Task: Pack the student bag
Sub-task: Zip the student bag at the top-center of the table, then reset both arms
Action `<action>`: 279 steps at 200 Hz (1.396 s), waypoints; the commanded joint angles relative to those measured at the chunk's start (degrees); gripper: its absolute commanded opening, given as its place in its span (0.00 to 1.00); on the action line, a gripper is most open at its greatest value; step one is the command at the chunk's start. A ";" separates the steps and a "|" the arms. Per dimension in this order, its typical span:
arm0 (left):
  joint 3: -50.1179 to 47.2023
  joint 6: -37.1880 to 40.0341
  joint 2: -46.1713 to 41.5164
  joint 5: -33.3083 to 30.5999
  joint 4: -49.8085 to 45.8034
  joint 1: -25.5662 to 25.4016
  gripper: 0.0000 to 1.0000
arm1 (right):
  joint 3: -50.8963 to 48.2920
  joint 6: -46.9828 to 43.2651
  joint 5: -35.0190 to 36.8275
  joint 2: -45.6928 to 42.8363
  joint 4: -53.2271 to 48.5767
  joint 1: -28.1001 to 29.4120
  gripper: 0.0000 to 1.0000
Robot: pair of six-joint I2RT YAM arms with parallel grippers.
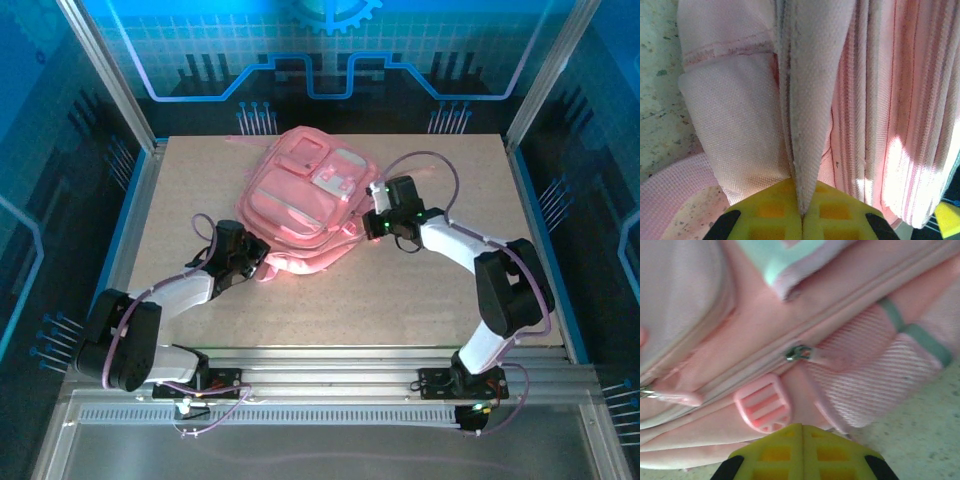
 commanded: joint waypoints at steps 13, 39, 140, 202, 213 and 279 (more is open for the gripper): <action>6.47 9.12 -3.98 -1.38 -8.21 0.39 0.56 | -0.67 0.14 2.87 -5.77 -3.50 0.10 0.37; 12.66 19.49 -7.75 -9.57 -20.76 0.39 0.81 | -5.38 2.65 16.65 -11.46 -5.41 -1.06 0.56; -1.94 49.78 -11.61 -34.49 2.42 11.28 0.97 | -34.92 -3.64 21.83 -21.89 34.71 -19.06 0.57; -10.75 61.20 3.25 -18.55 39.17 14.24 0.97 | -37.53 -5.05 19.43 -14.65 49.66 -18.52 0.60; -12.11 59.98 7.35 -16.44 44.61 15.55 0.98 | -36.89 -5.83 17.53 -13.32 49.59 -18.48 0.67; -12.95 60.95 11.53 -11.86 50.52 16.30 0.99 | -36.17 -8.30 18.60 -9.70 51.80 -16.36 1.00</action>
